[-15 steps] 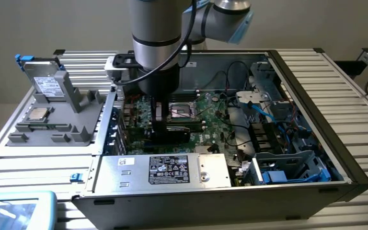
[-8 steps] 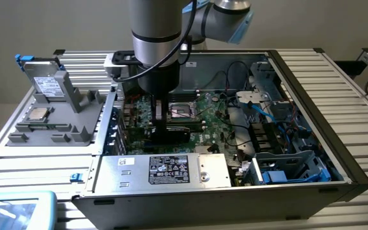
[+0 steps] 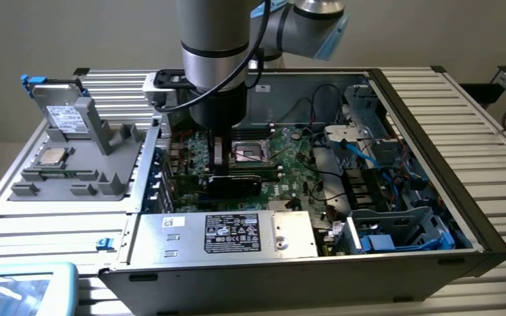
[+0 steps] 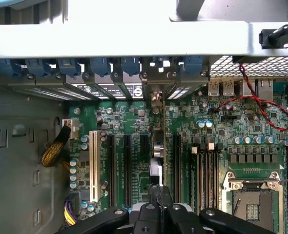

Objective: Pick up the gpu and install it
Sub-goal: 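Insert the gpu into the slot, then press down on the gpu until it lock into place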

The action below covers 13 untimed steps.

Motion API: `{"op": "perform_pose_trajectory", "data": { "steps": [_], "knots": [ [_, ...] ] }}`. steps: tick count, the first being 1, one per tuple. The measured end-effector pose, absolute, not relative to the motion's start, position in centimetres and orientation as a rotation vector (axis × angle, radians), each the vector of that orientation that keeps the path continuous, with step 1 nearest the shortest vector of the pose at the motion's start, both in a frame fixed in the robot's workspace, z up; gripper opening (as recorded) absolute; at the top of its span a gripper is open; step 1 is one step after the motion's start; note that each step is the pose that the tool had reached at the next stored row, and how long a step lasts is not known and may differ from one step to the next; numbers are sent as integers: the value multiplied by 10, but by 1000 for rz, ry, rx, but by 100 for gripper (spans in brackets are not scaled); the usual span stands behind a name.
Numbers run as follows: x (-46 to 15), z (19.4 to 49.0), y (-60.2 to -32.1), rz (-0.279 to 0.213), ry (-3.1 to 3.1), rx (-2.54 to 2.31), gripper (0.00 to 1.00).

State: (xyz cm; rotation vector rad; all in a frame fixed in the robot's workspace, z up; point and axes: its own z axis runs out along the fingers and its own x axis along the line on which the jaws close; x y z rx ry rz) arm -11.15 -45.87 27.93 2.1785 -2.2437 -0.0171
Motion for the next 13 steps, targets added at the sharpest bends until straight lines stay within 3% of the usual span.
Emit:
{"op": "perform_pose_trajectory", "data": {
  "steps": [13],
  "knots": [
    [-113, 279, -459, -17, -2244, 2178, 12]
  ]
}}
